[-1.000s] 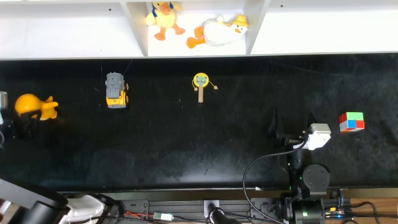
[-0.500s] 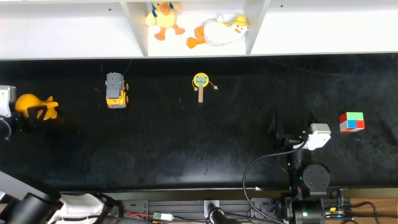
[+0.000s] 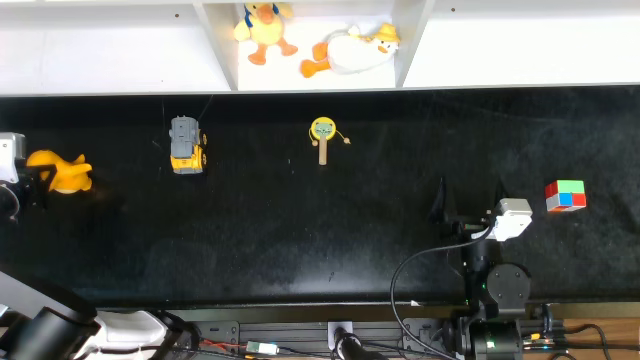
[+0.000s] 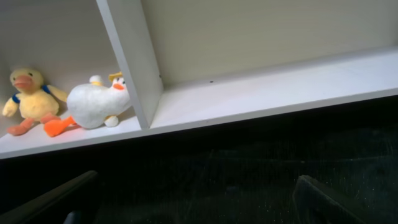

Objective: Store Toys

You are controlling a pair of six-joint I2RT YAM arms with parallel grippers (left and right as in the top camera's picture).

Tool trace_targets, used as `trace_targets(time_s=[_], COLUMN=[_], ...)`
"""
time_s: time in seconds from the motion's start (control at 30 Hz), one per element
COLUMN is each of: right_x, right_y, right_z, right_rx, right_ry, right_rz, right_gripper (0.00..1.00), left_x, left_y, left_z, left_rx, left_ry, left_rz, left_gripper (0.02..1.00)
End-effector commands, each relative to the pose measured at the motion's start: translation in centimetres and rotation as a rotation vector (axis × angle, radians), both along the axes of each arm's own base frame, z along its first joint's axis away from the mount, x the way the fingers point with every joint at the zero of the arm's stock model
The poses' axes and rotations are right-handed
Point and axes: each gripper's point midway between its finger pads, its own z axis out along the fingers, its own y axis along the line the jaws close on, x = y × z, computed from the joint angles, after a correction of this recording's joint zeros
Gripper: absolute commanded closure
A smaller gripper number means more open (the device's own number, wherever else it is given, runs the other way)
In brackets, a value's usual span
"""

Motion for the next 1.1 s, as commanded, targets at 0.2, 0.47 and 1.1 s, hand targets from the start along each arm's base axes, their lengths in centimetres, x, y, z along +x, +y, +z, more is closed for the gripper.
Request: trace_targets(time_s=[0.2,0.47,1.1], right_x=[0.0,0.0,0.0], right_y=[0.1,0.1,0.1], right_z=[-0.3,-0.3,-0.3], right_rx=[-0.003,-0.003,-0.003], right_ry=[-0.003,-0.003,-0.003], right_rz=[0.004,0.004,0.004], right_gripper=[0.005,0.007,0.007], left_x=[1.5,7.8,11.7], left_y=[-0.8,-2.2,-2.4], left_z=[4.6,10.4,13.8], left_rx=[0.011,0.042,-0.036], left_ry=[-0.069,-0.209,-0.343], left_rz=[0.055,0.085,0.259], left_gripper=[0.958,0.969,0.980])
